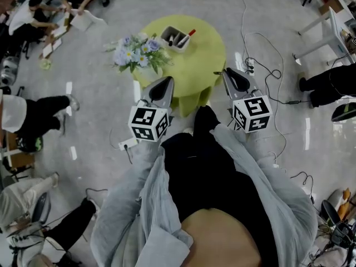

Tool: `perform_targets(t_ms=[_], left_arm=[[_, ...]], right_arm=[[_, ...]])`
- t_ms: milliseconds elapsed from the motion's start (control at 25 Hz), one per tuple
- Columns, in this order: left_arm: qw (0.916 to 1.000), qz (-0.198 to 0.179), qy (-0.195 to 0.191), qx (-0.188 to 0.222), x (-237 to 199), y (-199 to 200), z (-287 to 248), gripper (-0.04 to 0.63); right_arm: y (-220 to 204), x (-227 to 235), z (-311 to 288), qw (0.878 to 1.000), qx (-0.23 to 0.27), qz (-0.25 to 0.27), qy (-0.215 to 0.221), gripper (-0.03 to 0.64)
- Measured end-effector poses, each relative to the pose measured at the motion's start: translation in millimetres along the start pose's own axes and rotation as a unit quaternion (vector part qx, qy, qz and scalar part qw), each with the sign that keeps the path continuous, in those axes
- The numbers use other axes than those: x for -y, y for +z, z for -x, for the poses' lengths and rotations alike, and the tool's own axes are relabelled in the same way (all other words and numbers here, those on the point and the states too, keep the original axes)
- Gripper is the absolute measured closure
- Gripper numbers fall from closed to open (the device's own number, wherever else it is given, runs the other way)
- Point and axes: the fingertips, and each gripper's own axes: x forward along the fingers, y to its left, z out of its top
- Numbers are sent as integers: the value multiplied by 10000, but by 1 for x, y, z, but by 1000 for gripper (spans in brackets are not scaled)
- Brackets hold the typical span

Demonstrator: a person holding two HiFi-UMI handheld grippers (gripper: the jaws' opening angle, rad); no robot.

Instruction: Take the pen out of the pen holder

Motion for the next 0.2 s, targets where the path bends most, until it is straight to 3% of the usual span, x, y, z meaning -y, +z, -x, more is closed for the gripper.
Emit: perform_targets(t_ms=[200], left_arm=[[10000,-1,-12,9,0,1,1,580]], right_arm=[[-1,-2,0,10000,-6,-3,16,572]])
